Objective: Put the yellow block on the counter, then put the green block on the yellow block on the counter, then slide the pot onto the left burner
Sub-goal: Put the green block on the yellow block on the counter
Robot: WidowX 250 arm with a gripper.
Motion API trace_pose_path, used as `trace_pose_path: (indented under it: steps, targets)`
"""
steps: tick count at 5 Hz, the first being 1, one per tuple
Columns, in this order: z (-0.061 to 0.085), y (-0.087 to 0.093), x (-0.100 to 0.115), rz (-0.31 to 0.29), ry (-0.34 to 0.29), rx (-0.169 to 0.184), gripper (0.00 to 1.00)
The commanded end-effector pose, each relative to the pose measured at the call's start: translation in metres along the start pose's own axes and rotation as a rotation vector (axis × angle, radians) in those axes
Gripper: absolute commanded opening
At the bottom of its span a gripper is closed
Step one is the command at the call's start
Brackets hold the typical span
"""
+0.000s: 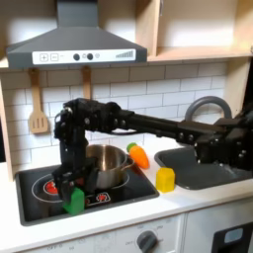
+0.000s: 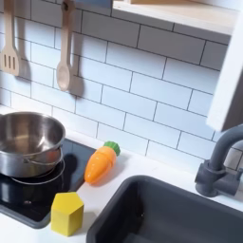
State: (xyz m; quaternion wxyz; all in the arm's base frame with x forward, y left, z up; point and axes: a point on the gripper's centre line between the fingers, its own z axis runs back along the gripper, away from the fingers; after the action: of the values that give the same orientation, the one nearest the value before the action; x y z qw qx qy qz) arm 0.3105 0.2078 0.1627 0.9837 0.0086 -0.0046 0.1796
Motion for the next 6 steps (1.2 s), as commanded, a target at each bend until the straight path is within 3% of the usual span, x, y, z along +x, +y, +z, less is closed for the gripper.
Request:
trace_pose_path:
  steps: [1,6]
  targets:
    - [-0.003,0.005,0.002,0.037,-0.005,0.015,1.0]
    - [-0.016,0.007,0.005,0.061,0.039,0.039,1.0]
